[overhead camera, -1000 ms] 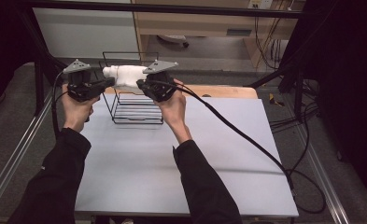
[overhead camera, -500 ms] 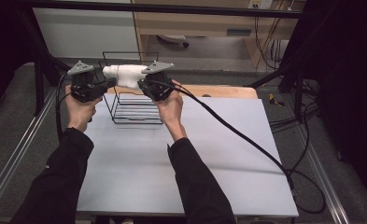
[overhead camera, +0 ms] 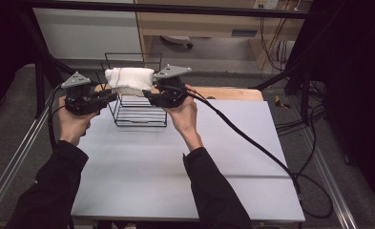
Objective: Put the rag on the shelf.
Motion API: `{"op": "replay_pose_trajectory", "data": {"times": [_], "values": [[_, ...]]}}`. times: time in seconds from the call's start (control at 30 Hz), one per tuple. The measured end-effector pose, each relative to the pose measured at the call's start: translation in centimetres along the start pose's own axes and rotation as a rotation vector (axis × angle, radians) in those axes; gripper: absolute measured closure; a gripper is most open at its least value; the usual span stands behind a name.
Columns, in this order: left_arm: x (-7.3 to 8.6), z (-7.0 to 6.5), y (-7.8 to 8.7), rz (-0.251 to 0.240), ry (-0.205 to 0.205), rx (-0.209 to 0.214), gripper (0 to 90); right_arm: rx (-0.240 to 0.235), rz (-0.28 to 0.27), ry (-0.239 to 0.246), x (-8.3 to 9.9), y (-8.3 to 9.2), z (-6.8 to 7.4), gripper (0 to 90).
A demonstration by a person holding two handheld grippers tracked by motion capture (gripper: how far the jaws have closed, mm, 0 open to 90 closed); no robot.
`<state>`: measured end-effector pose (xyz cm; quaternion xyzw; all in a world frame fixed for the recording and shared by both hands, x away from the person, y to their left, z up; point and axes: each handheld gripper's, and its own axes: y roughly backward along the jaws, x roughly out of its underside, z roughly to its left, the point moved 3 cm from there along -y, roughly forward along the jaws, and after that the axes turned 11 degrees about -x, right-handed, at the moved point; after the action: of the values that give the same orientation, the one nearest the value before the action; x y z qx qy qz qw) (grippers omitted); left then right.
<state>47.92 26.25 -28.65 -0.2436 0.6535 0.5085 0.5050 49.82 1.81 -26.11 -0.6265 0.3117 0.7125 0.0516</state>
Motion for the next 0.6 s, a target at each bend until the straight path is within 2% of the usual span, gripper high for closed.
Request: {"op": "replay_pose_trajectory", "data": {"times": [0.13, 0.27, 0.33, 0.43, 0.6], "values": [[1.5, -0.3, 0.5, 0.014, -0.002, 0.023, 49.5, -0.007, -0.002, -0.028, 1.0, 1.5, 0.0, 33.4], [3.2, -0.7, 0.9, 0.04, -0.003, 0.035, 35.1, -0.02, 0.001, -0.055, 2.2, 3.1, -0.1, 22.7], [3.9, -0.8, 1.0, 0.048, -0.005, 0.037, 32.1, -0.021, -0.004, -0.074, 2.8, 3.9, -0.1, 21.1], [5.0, -1.0, 1.0, 0.057, -0.007, 0.048, 26.0, -0.019, -0.005, -0.077, 4.0, 5.0, -0.4, 14.6], [6.9, -1.9, 0.7, 0.086, -0.042, 0.047, 18.2, -0.045, 0.004, -0.106, 6.2, 6.6, -1.3, 8.3]]}}
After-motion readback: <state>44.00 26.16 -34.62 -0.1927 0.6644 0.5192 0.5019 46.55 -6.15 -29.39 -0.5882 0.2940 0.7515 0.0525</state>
